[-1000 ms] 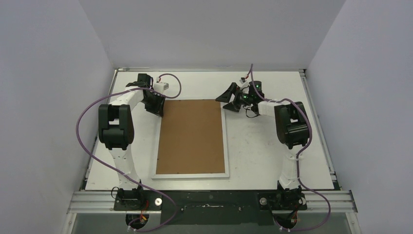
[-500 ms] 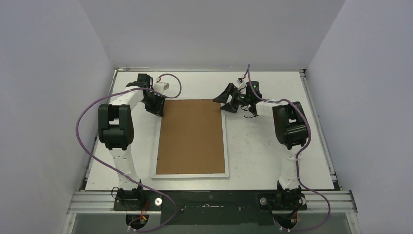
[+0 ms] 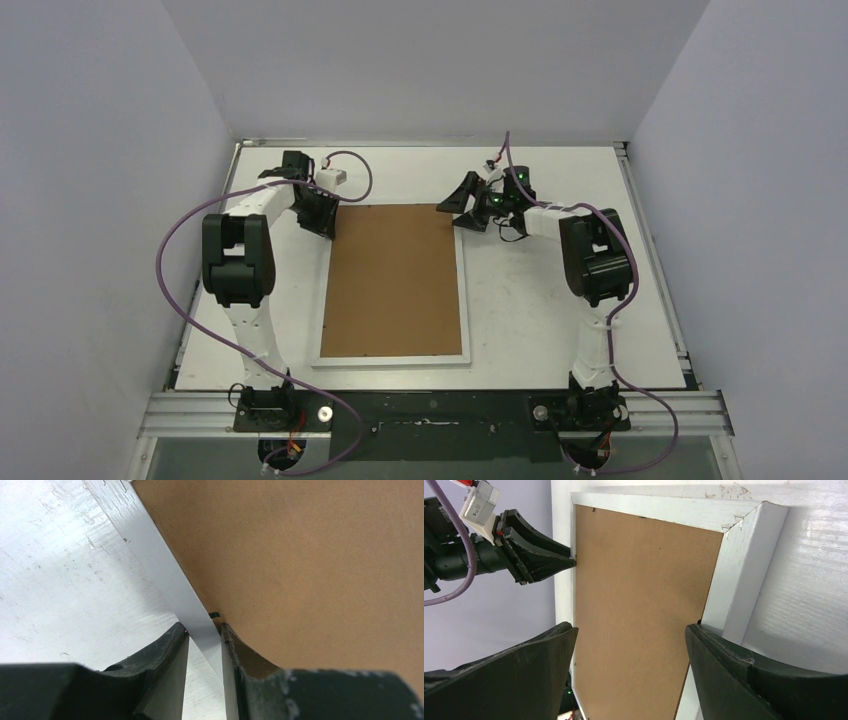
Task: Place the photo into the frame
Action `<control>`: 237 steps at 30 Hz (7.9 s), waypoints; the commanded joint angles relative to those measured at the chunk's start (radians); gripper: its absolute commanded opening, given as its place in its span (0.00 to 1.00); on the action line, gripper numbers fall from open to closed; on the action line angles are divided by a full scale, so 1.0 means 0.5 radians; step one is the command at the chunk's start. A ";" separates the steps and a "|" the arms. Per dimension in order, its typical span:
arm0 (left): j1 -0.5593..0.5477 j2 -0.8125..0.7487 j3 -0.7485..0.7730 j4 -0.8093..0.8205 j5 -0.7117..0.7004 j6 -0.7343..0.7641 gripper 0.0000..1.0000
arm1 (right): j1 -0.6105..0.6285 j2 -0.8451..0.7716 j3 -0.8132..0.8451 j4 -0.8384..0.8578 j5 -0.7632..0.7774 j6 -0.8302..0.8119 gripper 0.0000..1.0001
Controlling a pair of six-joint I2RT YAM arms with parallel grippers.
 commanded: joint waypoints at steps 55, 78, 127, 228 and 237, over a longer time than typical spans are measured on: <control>-0.001 0.040 -0.047 -0.124 0.178 0.047 0.26 | 0.209 -0.777 -0.381 -0.593 0.432 -0.439 0.82; -0.101 -0.384 -0.296 -0.374 0.245 0.189 0.39 | 1.136 -1.143 -0.701 -1.292 1.402 -0.634 0.29; 0.003 -0.870 -1.196 -0.244 -0.097 1.306 0.48 | 0.403 -0.537 -0.310 -0.517 0.674 -0.403 1.00; 0.293 -0.108 -0.397 -0.035 0.392 -0.084 0.29 | 0.559 -2.027 -1.390 -0.946 0.869 0.368 0.90; 0.273 -0.121 -0.419 -0.017 0.395 -0.103 0.28 | 0.495 -2.279 -1.509 -1.256 0.817 0.349 0.90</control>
